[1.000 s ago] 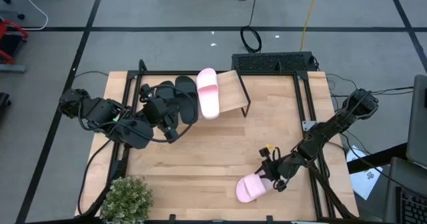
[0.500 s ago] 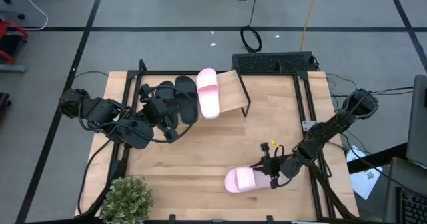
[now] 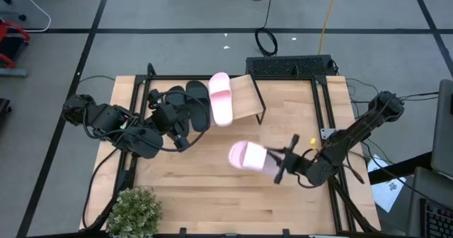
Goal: Pick and place slides into the shelf
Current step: Put the pink slide on the shelf
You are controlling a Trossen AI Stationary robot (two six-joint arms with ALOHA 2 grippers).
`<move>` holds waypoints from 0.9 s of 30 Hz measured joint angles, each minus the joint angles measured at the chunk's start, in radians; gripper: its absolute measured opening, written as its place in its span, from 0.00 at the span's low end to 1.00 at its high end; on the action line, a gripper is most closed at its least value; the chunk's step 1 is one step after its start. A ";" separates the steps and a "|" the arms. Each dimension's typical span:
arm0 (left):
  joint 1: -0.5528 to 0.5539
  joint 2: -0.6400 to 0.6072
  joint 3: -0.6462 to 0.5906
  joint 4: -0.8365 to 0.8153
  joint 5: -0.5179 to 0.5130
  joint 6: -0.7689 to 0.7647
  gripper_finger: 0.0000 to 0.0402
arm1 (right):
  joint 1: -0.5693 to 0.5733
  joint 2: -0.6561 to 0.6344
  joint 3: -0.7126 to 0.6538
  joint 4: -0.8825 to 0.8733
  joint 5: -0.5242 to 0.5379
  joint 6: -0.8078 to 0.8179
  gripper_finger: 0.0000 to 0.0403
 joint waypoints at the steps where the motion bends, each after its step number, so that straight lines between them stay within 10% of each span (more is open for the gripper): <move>1: 0.000 0.000 0.000 0.002 0.000 0.000 0.28 | -0.001 0.000 0.032 0.000 0.070 -0.028 0.00; 8: 0.000 0.000 0.000 0.005 0.000 0.000 0.28 | -0.068 0.017 0.243 0.065 0.423 -0.175 0.00; 27: 0.001 0.000 0.000 0.013 -0.026 0.067 0.28 | -0.480 0.266 0.510 0.301 0.421 -0.253 0.00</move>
